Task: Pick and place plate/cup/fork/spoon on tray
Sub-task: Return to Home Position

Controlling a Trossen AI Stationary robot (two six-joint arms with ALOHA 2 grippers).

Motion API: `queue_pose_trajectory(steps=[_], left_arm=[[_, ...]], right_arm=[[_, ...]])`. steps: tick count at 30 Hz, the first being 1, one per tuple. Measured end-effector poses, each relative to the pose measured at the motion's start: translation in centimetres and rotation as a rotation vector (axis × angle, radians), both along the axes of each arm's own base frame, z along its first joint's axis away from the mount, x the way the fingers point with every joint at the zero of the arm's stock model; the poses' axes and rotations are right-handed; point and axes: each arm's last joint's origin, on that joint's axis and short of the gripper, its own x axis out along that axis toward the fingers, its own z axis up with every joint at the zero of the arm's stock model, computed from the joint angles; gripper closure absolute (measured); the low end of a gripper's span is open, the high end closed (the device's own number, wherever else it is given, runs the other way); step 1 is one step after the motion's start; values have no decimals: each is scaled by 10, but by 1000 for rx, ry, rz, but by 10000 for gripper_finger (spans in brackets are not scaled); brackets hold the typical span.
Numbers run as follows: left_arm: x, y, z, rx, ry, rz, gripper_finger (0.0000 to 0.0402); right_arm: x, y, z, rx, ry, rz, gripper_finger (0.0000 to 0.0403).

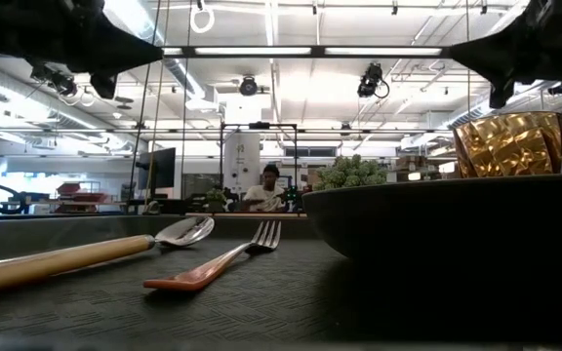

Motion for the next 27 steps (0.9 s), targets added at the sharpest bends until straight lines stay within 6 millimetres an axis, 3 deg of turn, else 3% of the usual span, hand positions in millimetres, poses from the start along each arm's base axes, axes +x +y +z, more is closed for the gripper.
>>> queue_pose_trajectory(steps=[12, 17, 22, 27], left_arm=[[-17, -12, 6, 88, -163, -55, 398], [-25, -15, 11, 111, -210, -179, 399], [-32, -10, 13, 69, -246, -295, 399], [-44, -1, 10, 21, -221, -264, 400]], right_arm=[[0, -1, -1, 38, 3, -29, 387], [0, -1, -1, 38, 3, -29, 387], [0, -1, -1, 38, 3, -29, 387], [0, -1, -1, 38, 3, -29, 386]])
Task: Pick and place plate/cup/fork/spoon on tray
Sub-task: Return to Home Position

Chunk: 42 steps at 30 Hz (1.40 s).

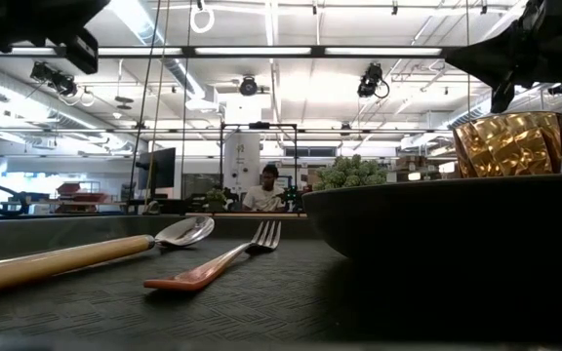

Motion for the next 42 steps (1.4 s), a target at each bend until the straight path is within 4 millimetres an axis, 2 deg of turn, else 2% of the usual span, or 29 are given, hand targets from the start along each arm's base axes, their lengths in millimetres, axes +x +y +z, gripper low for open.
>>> queue_pose_trajectory(steps=[5, 10, 18, 23, 29, 34, 42], left_arm=[[-18, 7, -2, -37, -17, 13, 400], [-17, 6, -5, -46, 4, -11, 400], [-8, -1, -38, -65, 40, -85, 400], [-8, -1, -38, -2, 27, -65, 399], [-7, -1, -38, -177, 48, -102, 373], [-7, -1, -38, -198, 48, -107, 358], [-7, -1, -38, -198, 48, -107, 365]], right_arm=[[0, 0, 0, 0, 0, 0, 386], [0, 0, 0, -1, 4, 0, 386], [0, 0, 0, -3, 4, 8, 386], [0, 0, 0, -3, 4, 8, 386], [0, 0, 0, -3, 4, 9, 386], [0, 0, 0, -4, 4, 11, 386], [0, 0, 0, -4, 4, 11, 386]])
